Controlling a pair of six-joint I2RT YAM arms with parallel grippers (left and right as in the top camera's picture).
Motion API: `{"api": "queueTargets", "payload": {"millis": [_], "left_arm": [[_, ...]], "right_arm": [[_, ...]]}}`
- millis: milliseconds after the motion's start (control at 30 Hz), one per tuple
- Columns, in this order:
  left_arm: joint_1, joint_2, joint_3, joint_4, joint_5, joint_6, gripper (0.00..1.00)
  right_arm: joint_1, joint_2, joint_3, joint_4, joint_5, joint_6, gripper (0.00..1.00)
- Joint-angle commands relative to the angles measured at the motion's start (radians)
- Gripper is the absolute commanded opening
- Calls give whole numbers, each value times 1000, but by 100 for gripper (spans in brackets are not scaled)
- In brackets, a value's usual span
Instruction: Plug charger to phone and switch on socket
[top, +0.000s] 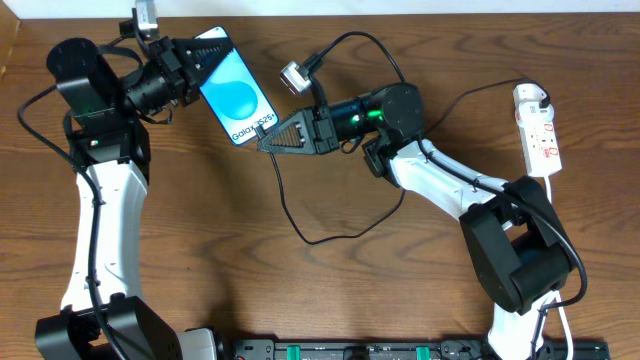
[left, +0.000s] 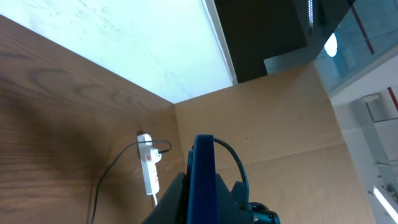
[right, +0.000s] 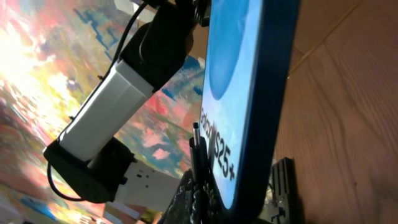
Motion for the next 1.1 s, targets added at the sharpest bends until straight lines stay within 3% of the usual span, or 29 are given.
{"api": "queueTargets", "payload": {"millis": [0, 300, 1067], "left_arm": [[18, -3, 8, 6, 32, -13, 8], [93, -3, 8, 6, 10, -92, 7], [33, -3, 8, 5, 19, -55, 7]], "right_arm": [[-2, -15, 19, -29, 31, -13, 1], [1, -15, 19, -29, 8, -32, 1], [26, -15, 19, -32, 8, -47, 1]]}}
